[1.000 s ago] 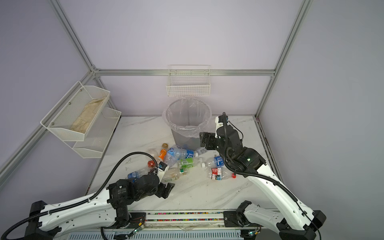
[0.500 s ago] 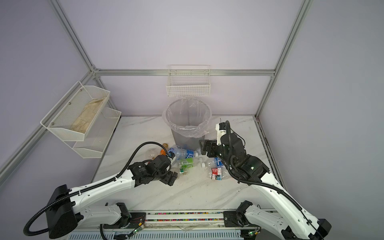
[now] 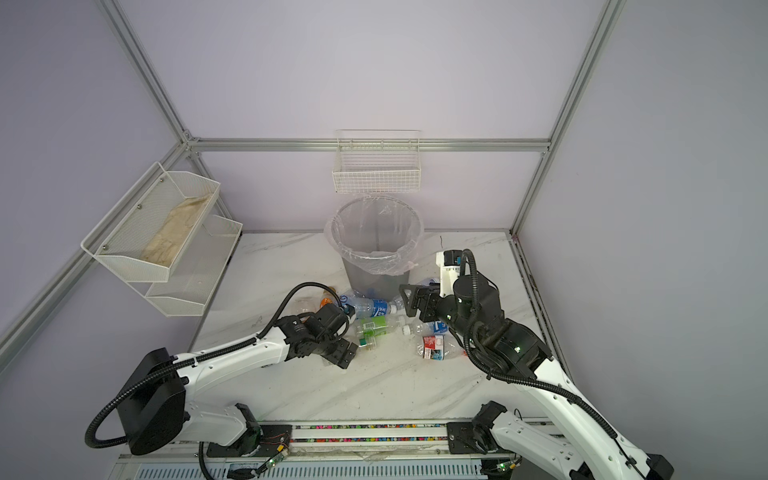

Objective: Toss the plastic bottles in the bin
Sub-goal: 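Move the right gripper beside the pile while the left gripper lowers onto a green-label bottle, then close the left gripper on the green-label square bottle and lift it toward the bin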

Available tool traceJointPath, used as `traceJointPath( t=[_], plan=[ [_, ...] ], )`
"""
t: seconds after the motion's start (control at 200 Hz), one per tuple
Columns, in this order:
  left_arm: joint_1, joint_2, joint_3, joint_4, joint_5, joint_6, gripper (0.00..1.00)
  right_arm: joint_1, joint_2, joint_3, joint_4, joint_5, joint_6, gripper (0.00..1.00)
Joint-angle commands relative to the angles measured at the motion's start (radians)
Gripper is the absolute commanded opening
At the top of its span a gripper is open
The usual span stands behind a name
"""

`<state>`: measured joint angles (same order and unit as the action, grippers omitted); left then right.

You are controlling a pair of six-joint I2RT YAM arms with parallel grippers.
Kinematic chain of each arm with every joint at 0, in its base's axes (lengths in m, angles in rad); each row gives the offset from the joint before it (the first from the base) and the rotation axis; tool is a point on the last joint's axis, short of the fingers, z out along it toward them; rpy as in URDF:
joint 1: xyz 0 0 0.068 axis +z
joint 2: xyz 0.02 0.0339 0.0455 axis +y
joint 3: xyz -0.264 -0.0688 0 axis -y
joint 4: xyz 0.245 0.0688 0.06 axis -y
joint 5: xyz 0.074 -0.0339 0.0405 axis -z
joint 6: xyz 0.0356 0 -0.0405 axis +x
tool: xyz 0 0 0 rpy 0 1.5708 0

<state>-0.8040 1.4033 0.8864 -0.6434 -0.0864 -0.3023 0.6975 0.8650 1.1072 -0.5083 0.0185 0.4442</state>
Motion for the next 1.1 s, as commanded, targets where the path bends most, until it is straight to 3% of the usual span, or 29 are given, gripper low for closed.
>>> traceJointPath(
  t=[0.0,0.13,0.325,0.675,0.855,0.985,1.095],
  plan=[
    [0.005,0.039,0.092,0.011,0.06,0.01,0.95,0.0,-0.011,-0.011,0.016,-0.003,-0.009,0.9],
    [-0.009,0.051,0.084,0.0,0.113,-0.032,0.94,0.0,-0.014,-0.015,0.023,-0.004,-0.008,0.9],
    [-0.112,0.043,0.06,0.002,0.089,-0.076,0.93,0.0,-0.008,-0.02,0.031,0.0,-0.01,0.91],
    [-0.127,0.129,0.071,0.004,0.047,-0.082,0.87,0.0,-0.015,-0.023,0.03,0.012,-0.002,0.9],
    [-0.146,0.172,0.095,-0.003,0.01,-0.087,0.64,0.0,-0.024,-0.028,0.025,0.016,0.0,0.9],
    [-0.172,0.163,0.119,-0.037,-0.03,-0.093,0.38,0.001,-0.026,-0.025,0.025,0.018,-0.002,0.91],
    [-0.194,0.131,0.136,-0.065,-0.058,-0.097,0.27,0.0,-0.026,-0.027,0.025,0.018,-0.001,0.9]
  ],
)
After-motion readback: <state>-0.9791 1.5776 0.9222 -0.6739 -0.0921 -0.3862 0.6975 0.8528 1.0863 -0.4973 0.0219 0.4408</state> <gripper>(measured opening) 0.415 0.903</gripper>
